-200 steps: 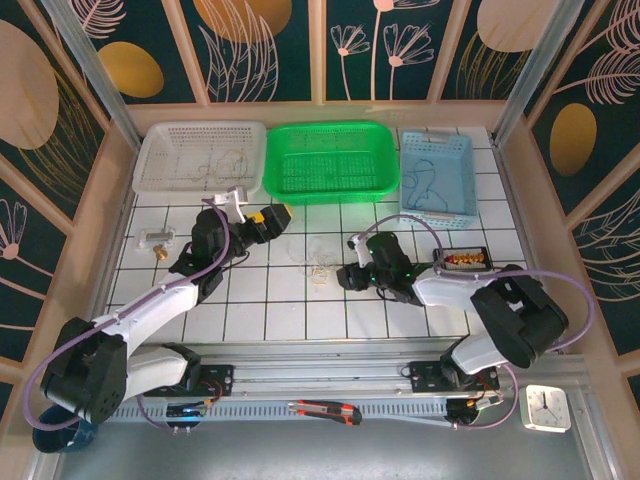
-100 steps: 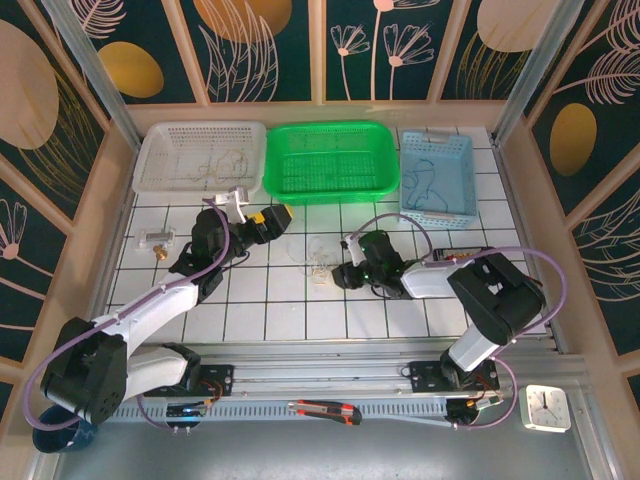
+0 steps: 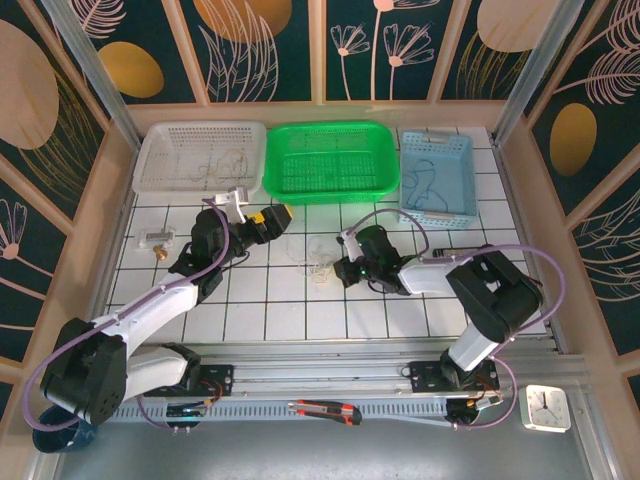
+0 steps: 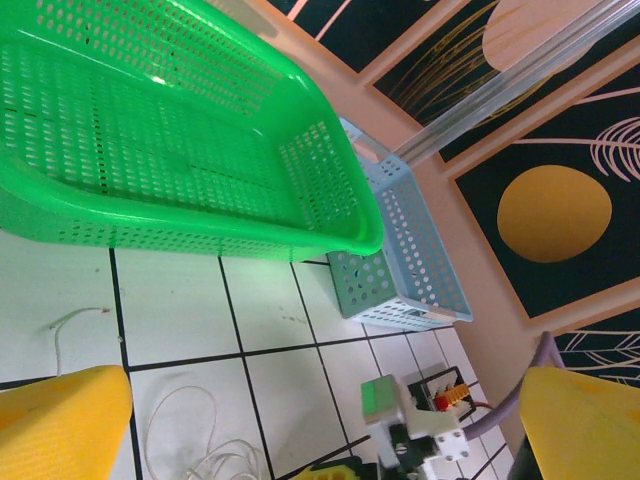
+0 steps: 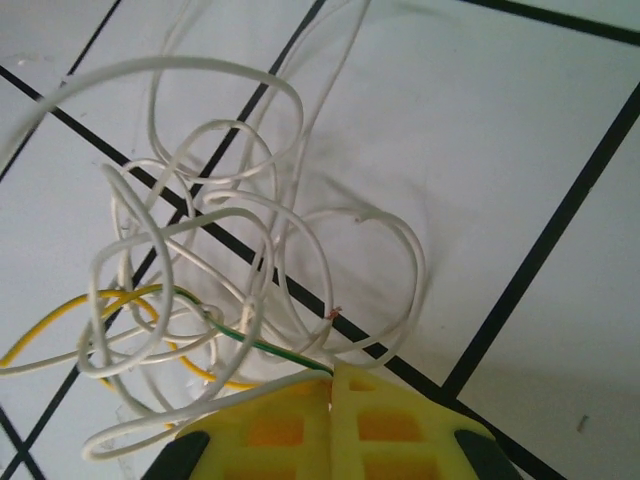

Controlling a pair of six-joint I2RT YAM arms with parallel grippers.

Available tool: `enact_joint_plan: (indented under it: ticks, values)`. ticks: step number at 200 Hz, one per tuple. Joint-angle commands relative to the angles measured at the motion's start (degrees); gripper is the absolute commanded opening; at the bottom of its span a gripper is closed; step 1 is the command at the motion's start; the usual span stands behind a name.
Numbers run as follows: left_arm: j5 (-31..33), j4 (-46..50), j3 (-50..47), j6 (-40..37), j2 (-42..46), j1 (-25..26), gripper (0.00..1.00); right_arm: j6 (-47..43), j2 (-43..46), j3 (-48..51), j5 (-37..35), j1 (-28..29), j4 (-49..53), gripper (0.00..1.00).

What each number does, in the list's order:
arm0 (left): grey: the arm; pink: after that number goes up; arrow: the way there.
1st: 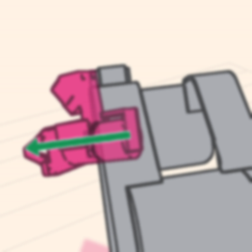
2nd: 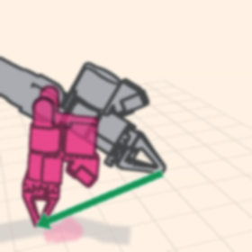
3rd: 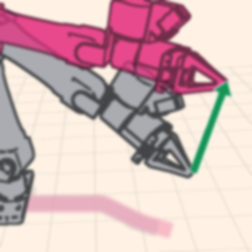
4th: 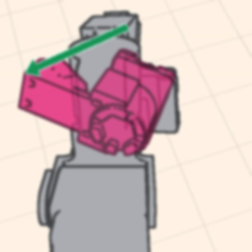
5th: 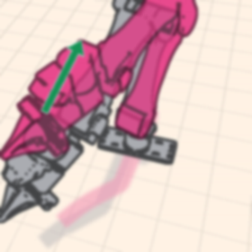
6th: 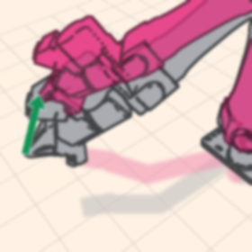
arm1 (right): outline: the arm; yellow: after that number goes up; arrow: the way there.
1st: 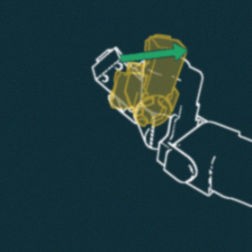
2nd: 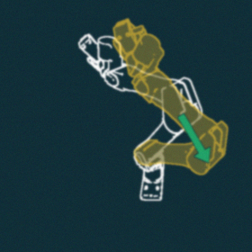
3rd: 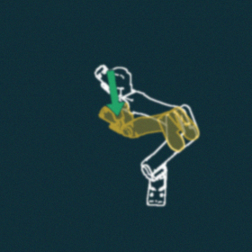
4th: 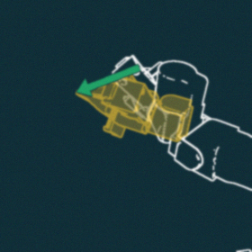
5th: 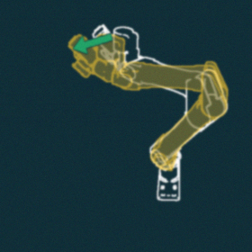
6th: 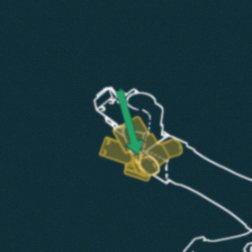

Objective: Untangle the cables

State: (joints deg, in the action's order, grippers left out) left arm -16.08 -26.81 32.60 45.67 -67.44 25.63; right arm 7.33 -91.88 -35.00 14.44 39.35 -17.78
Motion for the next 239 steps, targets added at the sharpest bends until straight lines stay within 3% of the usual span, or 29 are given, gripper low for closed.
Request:
enact_joint_plan:
  ticks: [1,88,125,170,239]
  values:
    - [-0.8,-0.7,1.0,-1.2,1.0,0.2,0.99,-0.8,5.7,-1.0,-0.2,-0.4,2.3,0.0]
    - [-5.7,0.8,1.0,-7.2,-1.7,0.3,0.99,-0.2,16.1,-6.0,0.9,-1.0,9.6,0.0]
    - [-6.5,-1.8,-1.8,-9.0,-4.1,3.1,0.99,0.9,17.0,-7.2,1.1,-1.7,10.7,0.0]
    - [-4.3,-2.3,-2.0,-13.2,-9.0,8.0,0.99,3.3,18.4,-8.5,1.4,-2.2,11.0,0.0]
    - [-0.4,-1.7,-1.0,-18.2,-14.9,10.2,0.99,8.0,23.3,-13.4,4.0,-3.7,11.3,0.0]
